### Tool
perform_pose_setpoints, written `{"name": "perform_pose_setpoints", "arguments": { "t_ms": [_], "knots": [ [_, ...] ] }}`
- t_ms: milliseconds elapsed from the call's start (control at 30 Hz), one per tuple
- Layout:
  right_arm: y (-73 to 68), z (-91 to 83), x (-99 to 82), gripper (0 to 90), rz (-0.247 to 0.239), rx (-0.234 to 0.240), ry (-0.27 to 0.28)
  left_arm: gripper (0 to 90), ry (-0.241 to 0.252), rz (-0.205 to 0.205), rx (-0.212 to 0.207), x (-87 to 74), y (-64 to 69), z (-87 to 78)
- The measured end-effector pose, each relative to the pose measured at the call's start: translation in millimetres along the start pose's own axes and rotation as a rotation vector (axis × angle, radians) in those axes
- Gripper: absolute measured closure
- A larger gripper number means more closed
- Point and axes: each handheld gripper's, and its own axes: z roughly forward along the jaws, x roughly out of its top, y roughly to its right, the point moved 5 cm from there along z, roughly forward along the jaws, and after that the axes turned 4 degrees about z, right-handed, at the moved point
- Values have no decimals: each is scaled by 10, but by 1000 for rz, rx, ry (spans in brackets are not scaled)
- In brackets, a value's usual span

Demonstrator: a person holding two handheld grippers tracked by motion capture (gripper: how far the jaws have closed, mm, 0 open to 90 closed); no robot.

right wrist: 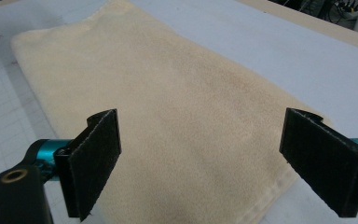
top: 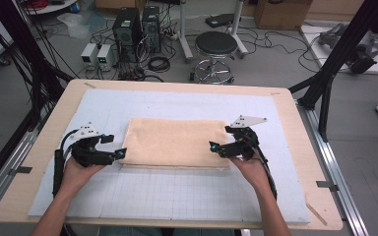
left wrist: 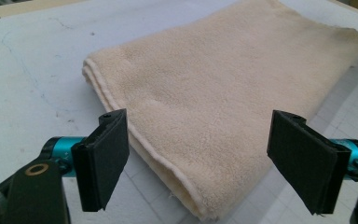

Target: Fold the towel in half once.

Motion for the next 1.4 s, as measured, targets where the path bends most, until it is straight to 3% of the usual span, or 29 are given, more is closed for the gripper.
{"name": "perform_pose_setpoints", "arguments": {
  "t_ms": [300, 533, 867, 1033, 1400],
  "knots": [
    [-19, -113, -91, 118, -7, -9, 10, 141, -1, 7, 16, -24, 41, -70],
    [-25, -211, -174, 116, 17, 5, 11, 75, 6, 2, 27, -56, 74, -143],
    [-23, -311, -250, 116, 11, -15, 23, 74, 2, 10, 29, -91, 78, -175],
    [-48, -307, -250, 116, 10, -15, 18, 74, -7, 34, 23, -106, 93, -160],
    [-90, -413, -327, 117, -16, -24, 18, 74, 0, 13, 38, -152, 53, -254]
  ]
}}
